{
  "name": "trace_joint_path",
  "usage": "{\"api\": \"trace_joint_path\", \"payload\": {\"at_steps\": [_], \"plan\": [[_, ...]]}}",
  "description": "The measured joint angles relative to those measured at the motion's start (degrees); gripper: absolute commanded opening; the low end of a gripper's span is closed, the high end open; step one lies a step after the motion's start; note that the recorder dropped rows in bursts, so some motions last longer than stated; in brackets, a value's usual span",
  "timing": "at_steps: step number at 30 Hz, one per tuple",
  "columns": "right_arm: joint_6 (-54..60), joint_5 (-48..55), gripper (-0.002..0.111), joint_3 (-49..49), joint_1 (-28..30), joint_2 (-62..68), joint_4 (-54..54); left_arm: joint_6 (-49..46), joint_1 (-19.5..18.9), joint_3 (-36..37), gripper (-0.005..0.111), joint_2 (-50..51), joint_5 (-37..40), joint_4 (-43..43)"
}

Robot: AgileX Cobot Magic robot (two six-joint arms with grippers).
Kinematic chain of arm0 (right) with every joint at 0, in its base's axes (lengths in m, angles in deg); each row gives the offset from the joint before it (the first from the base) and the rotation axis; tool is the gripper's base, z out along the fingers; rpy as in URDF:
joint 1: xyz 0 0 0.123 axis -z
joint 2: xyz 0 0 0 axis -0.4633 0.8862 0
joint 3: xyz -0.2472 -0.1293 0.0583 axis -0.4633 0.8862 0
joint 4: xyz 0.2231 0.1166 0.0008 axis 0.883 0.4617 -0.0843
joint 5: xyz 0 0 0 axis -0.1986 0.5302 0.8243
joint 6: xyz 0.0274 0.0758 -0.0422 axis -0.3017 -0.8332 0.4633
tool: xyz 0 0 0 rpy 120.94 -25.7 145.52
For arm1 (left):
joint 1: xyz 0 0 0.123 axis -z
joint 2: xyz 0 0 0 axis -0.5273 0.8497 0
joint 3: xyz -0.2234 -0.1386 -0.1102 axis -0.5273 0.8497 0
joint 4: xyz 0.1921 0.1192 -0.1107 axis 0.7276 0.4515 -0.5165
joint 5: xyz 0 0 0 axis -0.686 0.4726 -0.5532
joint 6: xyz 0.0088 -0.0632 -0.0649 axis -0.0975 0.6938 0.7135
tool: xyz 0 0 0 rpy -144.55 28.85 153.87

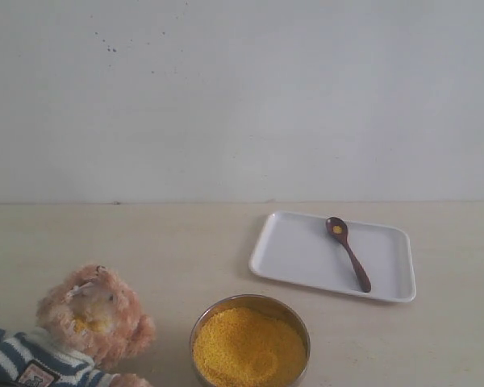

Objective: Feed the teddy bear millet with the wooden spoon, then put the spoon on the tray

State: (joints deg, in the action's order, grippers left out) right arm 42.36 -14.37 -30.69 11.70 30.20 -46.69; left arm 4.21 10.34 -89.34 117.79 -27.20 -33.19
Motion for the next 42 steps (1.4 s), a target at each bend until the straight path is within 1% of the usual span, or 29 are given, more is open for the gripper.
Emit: {"api": "trace_joint_path", "payload": {"at_steps": [3, 10, 13, 21, 29, 35, 42], "plan": [[0.9, -1.7, 0.000, 0.0, 0.0, -2.3, -1.0, 0.0, 0.0, 0.0, 0.004, 0.0, 0.0, 0.0], [5.1, -7.4, 0.000, 0.4, 0.0, -12.5, -6.0, 0.0, 0.0, 0.0, 0.004, 0.0, 0.0, 0.0], [5.5, -10.1, 0.000, 3.8, 0.0, -16.5, -7.3, 0.0, 0.0, 0.0, 0.004, 0.0, 0.0, 0.0], [5.4, -19.2, 0.000, 17.9, 0.0, -25.3, -7.6, 0.0, 0.0, 0.0, 0.004, 0.0, 0.0, 0.0], [5.3, -20.4, 0.000, 24.5, 0.0, -32.3, -7.6, 0.0, 0.0, 0.0, 0.004, 0.0, 0.0, 0.0], [5.3, -17.1, 0.000, 24.7, 0.0, -33.9, -7.6, 0.0, 0.0, 0.0, 0.004, 0.0, 0.0, 0.0], [5.3, -16.5, 0.000, 24.9, 0.0, -33.9, -7.6, 0.0, 0.0, 0.0, 0.004, 0.0, 0.0, 0.0]]}}
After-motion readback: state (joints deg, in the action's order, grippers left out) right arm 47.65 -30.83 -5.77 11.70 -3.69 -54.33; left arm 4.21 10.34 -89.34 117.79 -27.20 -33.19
